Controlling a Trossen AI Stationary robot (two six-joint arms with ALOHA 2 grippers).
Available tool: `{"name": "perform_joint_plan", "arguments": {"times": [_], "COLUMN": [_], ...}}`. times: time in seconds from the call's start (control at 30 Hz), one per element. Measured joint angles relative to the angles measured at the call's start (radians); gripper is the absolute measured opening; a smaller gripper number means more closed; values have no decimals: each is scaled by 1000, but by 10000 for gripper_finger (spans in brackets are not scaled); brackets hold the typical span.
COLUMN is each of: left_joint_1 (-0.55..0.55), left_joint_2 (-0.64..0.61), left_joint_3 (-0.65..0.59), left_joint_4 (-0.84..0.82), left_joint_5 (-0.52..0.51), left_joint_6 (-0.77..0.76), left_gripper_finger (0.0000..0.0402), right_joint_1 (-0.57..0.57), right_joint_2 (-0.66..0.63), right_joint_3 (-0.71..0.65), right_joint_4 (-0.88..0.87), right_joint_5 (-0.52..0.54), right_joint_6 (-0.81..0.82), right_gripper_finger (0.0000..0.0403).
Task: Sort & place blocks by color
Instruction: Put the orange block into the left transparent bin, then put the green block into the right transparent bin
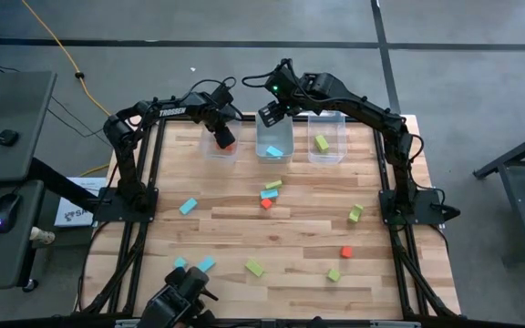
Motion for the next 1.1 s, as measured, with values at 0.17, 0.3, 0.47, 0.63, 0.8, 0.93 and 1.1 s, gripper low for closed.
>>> {"name": "perform_joint_plan", "arguments": {"times": [0.17,0.3,0.47,0.63,0.8,0.93,1.1], "left_joint_1": [0,0,0,0,0,-5,-27], "left_joint_2": [0,0,0,-14,-65,-144,-237], "left_joint_3": [0,0,42,147,208,209,197], "left_joint_4": [-2,-7,-65,-174,-250,-300,-323], "left_joint_5": [0,0,0,1,2,35,72], "left_joint_6": [-1,-9,-27,-27,-35,-60,-71], "left_gripper_finger": [161,174,178,177,179,176,175], "right_joint_1": [0,0,0,4,35,70,131], "right_joint_2": [0,0,0,0,0,0,0], "right_joint_3": [0,0,0,0,0,0,0], "right_joint_4": [0,0,-17,-72,-130,-181,-289], "right_joint_5": [0,0,-15,-85,-100,-125,-122], "right_joint_6": [0,0,-25,-25,-15,4,8], "right_gripper_finger": [185,185,185,185,185,185,185]}}
